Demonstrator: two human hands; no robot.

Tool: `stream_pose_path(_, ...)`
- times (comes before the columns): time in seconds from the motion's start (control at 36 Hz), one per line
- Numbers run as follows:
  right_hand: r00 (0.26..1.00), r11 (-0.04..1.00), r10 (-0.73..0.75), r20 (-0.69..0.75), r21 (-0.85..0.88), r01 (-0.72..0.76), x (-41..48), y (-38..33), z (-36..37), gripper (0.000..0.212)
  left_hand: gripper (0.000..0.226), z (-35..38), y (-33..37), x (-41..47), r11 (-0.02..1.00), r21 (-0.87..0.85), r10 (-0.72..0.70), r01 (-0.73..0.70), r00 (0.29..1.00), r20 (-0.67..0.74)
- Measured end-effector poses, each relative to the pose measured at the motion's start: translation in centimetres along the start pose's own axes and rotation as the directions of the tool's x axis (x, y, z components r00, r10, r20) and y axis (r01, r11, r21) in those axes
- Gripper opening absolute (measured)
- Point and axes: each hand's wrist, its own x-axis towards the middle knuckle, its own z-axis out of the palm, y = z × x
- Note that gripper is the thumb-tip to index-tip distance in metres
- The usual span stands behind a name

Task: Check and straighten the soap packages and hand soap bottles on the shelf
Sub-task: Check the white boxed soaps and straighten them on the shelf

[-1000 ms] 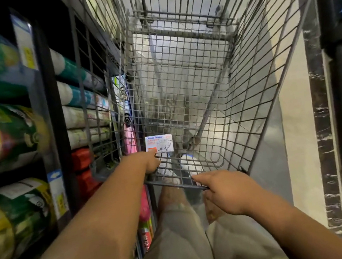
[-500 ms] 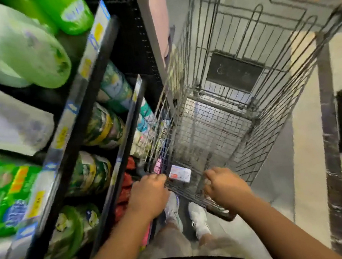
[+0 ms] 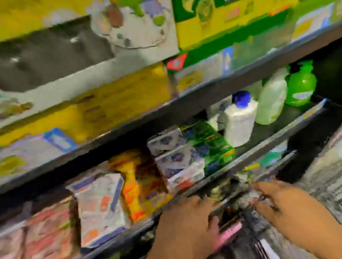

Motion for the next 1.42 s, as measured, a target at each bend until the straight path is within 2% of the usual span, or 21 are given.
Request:
stream_pose_path(0.08,0.993,0.993,-0.115,-0.025,0.016,0.115,1.6,-4.1,0.7,0.054,0.034,-1.1,-3.4,-3.6,0.992,0.01,-0.126,0.129,0.981,-0.145)
stream_pose_path(0.17,0.964,0.968,-0.25,-0.087,-0.012,0.25,2.5,-9.4,0.5,0.034,0.04,-1.5,-7.4,-6.7,0.966,-0.072,-0.255,0.249,0.963,-0.092)
stream_pose_path(0.19,0.952,0.955,-0.295,-0.086,-0.003,0.296,2.7,-11.2,0.6,0.03,0.041,-1.5,-8.9,-7.7,0.957,-0.084,-0.285,0.277,0.951,-0.118)
stream_pose_path(0.28,0.936,0.932,-0.348,-0.045,0.091,0.351,3.0,-16.1,0.7,0.041,0.035,-2.1,-12.2,-10.6,0.949,-0.109,-0.315,0.297,0.919,-0.238)
stream_pose_path(0.36,0.925,0.926,-0.377,-0.038,0.02,0.378,3.6,-19.7,2.1,0.037,0.027,-2.4,-14.3,-12.5,0.955,-0.16,-0.292,0.249,0.883,-0.367)
stream_pose_path(0.42,0.927,0.928,-0.373,-0.033,-0.001,0.373,3.8,-21.6,2.6,0.037,0.022,-2.8,-15.4,-13.0,0.948,-0.182,-0.315,0.261,0.845,-0.432)
stream_pose_path(0.44,0.934,0.935,-0.354,-0.035,-0.002,0.354,3.8,-22.4,2.6,0.03,0.022,-3.2,-15.7,-13.1,0.942,-0.187,-0.335,0.28,0.833,-0.44)
stream_pose_path(0.47,0.936,0.936,-0.351,-0.027,0.004,0.351,4.0,-23.1,2.7,0.018,0.025,-3.7,-16.1,-13.0,0.929,-0.198,-0.368,0.312,0.832,-0.416)
stream_pose_path(0.5,0.94,0.941,-0.34,-0.007,0.001,0.34,4.0,-24.0,2.5,0.014,0.031,-3.9,-16.5,-12.9,0.905,-0.214,-0.422,0.367,0.834,-0.356)
stream_pose_path(0.53,0.934,0.934,-0.357,-0.017,0.0,0.357,4.4,-24.4,2.8,0.02,0.039,-3.9,-17.1,-12.7,0.877,-0.236,-0.474,0.419,0.837,-0.274)
stream_pose_path(0.58,0.922,0.922,-0.386,-0.007,-0.011,0.386,5.1,-25.0,3.5,0.009,0.051,-3.6,-18.4,-12.5,0.839,-0.263,-0.522,0.477,0.842,-0.137)
stream_pose_path(0.64,0.924,0.925,-0.381,-0.036,0.004,0.381,5.9,-25.0,4.2,0.044,0.055,-3.4,-19.2,-12.4,0.839,-0.282,-0.515,0.466,0.847,-0.132)
stream_pose_path(0.72,0.926,0.926,-0.377,-0.022,-0.001,0.377,6.7,-25.1,4.7,0.05,0.055,-2.9,-20.0,-12.2,0.849,-0.298,-0.497,0.436,0.85,-0.173)
stream_pose_path(0.81,0.915,0.911,-0.397,-0.071,0.092,0.402,7.4,-24.8,5.8,0.055,0.056,-2.1,-20.4,-11.9,0.859,-0.299,-0.49,0.416,0.836,-0.246)
stream_pose_path(0.97,0.88,0.839,-0.45,-0.152,0.267,0.475,9.0,-23.8,8.8,0.057,0.057,-0.3,-20.2,-11.7,0.828,-0.417,-0.513,0.375,0.807,-0.292)
stream_pose_path(1.08,0.896,0.838,-0.396,-0.201,0.32,0.442,9.4,-23.6,9.1,0.042,0.051,-0.3,-20.0,-11.4,0.779,-0.521,-0.531,0.349,0.809,-0.253)
stream_pose_path(1.17,0.918,0.804,-0.367,-0.148,0.446,0.393,9.6,-23.7,8.6,0.041,0.053,-0.4,-20.1,-10.9,0.75,-0.563,-0.547,0.348,0.804,-0.233)
stream_pose_path(1.31,0.897,0.745,-0.441,-0.022,0.549,0.379,9.0,-24.0,7.3,0.029,0.046,0.3,-20.5,-10.8,0.68,-0.659,-0.582,0.321,0.782,-0.22)
stream_pose_path(1.42,0.897,0.711,-0.442,-0.018,0.603,0.362,8.4,-24.0,6.8,0.037,0.038,0.9,-20.8,-11.2,0.633,-0.741,-0.584,0.226,0.768,-0.264)
